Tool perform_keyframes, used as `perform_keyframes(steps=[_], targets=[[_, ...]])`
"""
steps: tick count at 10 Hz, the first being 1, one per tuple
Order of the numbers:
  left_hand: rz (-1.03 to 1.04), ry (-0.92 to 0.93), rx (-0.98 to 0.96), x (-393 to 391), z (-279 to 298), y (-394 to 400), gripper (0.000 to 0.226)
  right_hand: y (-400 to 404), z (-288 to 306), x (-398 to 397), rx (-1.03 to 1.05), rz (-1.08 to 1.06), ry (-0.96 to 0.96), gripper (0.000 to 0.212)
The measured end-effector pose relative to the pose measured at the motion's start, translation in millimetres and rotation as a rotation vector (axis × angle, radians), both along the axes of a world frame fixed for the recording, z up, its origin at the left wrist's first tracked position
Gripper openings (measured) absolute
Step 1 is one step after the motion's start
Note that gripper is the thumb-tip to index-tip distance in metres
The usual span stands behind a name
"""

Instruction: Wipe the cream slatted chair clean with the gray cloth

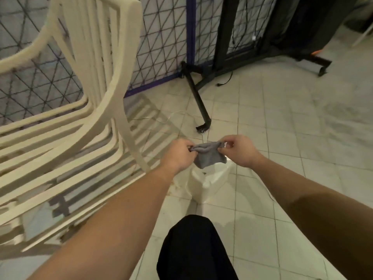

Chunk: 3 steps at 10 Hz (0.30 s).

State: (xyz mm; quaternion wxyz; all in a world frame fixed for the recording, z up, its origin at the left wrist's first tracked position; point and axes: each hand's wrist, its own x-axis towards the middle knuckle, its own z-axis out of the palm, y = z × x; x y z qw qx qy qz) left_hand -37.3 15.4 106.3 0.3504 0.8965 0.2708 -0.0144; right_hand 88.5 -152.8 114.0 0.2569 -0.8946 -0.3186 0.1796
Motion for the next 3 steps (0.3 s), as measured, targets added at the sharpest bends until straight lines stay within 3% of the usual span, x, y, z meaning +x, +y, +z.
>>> perform_keyframes(steps=[1,2,3], targets=[[0.017,-0.037,-0.063,29.1,-18.9,6.6,0.014,1.7,-13.9,15.5,0.108,-0.041,-0.124,0.019],[-0.069,0.096,-0.091,41.4,-42.0,17.6,0.037,-1.9,-39.9,15.2,0.045,-0.025,-0.229,0.021],[-0.197,0.413,-0.039,35.1,-70.7,29.6,0.065,-15.3,-76.6,3.0,-0.213,0.015,-0.143,0.042]])
